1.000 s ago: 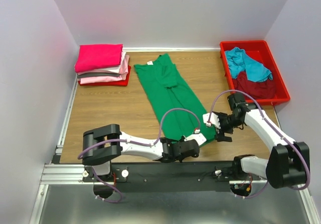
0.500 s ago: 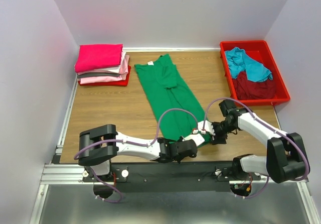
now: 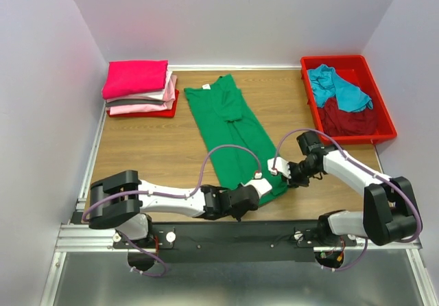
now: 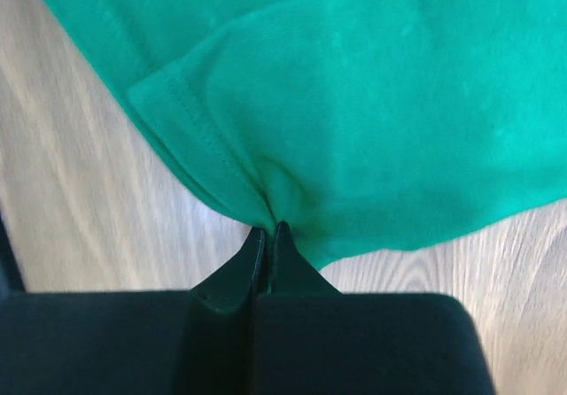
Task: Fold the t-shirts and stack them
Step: Fold the tshirt
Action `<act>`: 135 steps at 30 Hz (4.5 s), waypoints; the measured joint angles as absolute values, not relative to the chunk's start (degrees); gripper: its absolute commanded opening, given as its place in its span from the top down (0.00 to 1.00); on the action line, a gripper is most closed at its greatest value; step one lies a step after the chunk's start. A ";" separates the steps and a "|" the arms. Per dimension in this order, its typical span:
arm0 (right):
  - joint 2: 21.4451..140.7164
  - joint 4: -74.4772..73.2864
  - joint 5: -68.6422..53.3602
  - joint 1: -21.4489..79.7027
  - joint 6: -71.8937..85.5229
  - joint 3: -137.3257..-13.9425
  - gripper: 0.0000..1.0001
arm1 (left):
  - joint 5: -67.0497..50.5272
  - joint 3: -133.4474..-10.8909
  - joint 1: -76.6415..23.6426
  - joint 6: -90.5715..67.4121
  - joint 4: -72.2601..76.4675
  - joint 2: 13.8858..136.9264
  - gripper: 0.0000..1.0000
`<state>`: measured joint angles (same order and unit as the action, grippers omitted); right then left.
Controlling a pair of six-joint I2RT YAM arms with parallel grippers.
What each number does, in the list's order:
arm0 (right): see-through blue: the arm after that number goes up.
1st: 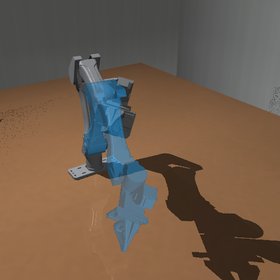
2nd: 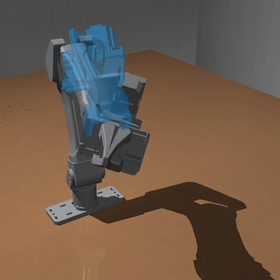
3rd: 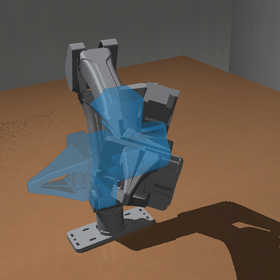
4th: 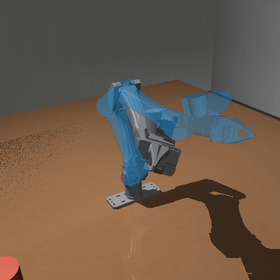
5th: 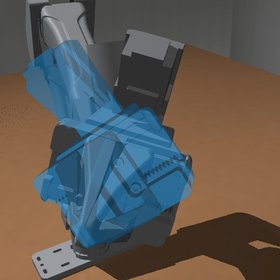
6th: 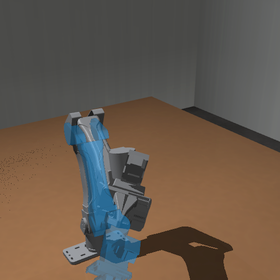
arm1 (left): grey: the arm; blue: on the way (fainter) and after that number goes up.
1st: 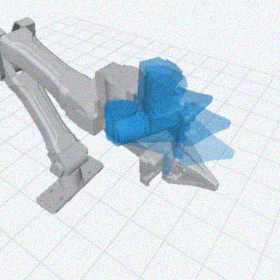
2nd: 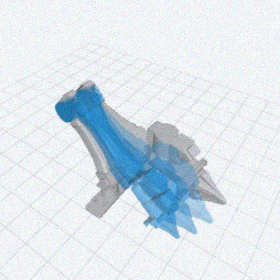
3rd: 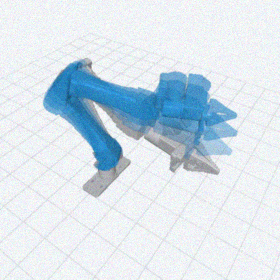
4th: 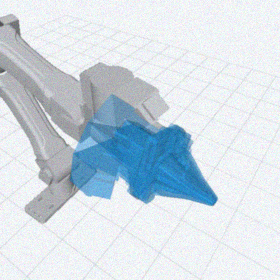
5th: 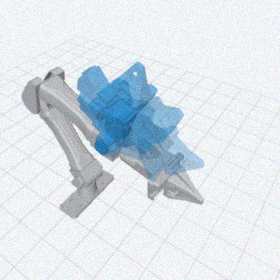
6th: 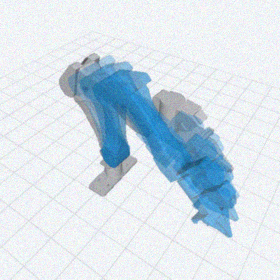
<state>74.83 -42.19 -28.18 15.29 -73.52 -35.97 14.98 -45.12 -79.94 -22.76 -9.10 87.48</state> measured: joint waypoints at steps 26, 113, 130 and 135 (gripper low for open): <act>121.16 -55.00 -34.06 15.46 -53.76 -101.45 1.00 | -2.26 -50.30 -37.87 -8.67 -5.19 82.98 1.00; 109.27 -32.64 -29.61 9.56 -16.19 -86.52 0.16 | -3.97 -43.05 -27.16 -24.60 -1.50 65.10 0.16; 113.58 -36.34 -40.62 6.09 -19.46 -76.77 0.34 | -7.62 -27.11 -33.78 -48.71 14.00 75.79 0.28; 114.28 -36.34 -42.98 4.64 -19.35 -76.77 0.36 | -8.25 -31.79 -33.78 -49.95 16.12 85.36 0.43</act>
<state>114.28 -36.34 -42.98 4.64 -19.35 -76.77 -8.25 -31.79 -33.78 -49.95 16.12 85.36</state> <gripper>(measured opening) 0.656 0.619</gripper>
